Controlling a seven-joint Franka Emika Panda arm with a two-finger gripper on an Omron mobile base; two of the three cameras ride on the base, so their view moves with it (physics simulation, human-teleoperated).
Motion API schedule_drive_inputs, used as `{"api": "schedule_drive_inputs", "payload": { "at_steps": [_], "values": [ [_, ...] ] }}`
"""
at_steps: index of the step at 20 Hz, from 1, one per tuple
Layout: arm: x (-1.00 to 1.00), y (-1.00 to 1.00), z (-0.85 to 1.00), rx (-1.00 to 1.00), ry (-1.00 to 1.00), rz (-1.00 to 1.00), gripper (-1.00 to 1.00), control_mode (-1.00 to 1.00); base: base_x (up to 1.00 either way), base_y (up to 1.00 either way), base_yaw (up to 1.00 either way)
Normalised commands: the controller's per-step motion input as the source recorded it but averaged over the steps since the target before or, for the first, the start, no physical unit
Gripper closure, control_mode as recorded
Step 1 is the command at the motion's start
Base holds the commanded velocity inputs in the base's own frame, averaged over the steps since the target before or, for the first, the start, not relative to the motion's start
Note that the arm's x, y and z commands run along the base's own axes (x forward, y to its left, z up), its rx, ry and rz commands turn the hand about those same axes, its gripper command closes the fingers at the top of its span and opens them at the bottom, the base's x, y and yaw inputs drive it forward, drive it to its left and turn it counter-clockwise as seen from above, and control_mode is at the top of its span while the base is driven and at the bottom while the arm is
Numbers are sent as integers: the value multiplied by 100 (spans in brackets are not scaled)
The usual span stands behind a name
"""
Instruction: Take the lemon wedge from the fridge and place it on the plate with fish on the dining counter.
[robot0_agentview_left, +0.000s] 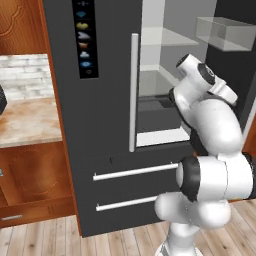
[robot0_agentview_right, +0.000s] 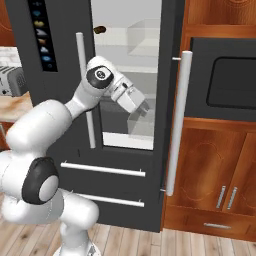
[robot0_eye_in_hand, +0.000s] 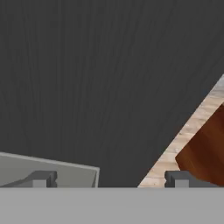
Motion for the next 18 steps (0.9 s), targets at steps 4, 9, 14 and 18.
{"api": "schedule_drive_inputs", "payload": {
  "at_steps": [4,9,14,18],
  "values": [
    [-55,100,0,0,-26,34,-100,-100,0,0,0],
    [-12,100,7,0,-14,51,-100,-100,0,0,0],
    [0,90,11,1,-6,64,-100,-100,0,0,0],
    [0,64,3,12,0,67,-100,-100,0,0,0]
  ]
}}
